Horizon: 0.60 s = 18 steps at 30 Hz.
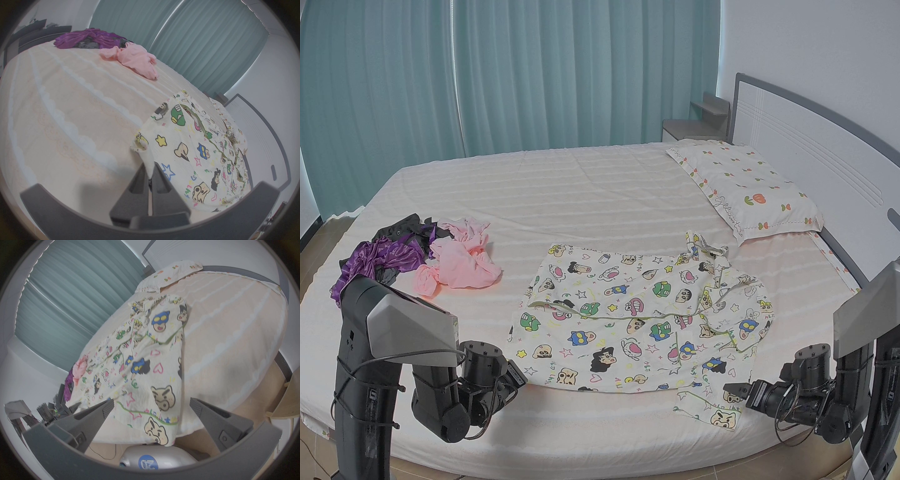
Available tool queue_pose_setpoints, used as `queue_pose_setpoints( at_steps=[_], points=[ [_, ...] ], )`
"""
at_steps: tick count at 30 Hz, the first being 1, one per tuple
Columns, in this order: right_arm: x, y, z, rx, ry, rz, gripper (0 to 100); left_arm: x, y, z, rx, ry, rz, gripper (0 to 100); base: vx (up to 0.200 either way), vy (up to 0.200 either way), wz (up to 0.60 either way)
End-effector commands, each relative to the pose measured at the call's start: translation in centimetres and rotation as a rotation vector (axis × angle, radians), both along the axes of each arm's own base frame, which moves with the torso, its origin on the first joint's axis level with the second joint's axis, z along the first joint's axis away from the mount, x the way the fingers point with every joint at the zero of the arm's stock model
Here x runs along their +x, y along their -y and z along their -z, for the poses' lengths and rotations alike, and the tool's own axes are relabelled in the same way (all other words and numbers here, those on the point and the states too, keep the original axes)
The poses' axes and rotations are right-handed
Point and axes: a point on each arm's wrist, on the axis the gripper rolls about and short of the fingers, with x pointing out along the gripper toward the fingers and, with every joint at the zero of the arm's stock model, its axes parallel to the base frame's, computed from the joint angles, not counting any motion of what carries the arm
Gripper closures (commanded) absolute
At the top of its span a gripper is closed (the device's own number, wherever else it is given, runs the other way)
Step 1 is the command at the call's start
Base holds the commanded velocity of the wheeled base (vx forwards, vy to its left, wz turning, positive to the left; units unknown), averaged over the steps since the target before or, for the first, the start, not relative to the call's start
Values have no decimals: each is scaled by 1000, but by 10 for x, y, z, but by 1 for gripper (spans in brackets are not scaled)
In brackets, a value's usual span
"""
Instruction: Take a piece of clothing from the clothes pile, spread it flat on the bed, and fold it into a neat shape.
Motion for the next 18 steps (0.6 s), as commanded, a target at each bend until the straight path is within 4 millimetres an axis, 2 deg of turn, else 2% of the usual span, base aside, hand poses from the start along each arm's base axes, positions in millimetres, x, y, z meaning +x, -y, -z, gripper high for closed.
queue_pose_setpoints(
  at_steps=[1,11,18],
  points=[
    [-10,-8,18,-64,-76,-35,0,-3,-1,-1,0,-1,-27,100,0,0,0],
    [-17,-23,23,-119,-73,-91,0,-5,-2,0,-5,-11,-34,100,0,0,0],
    [-19,-25,26,-130,-86,-105,0,-6,-2,0,-4,-14,-34,100,0,0,0]
  ],
)
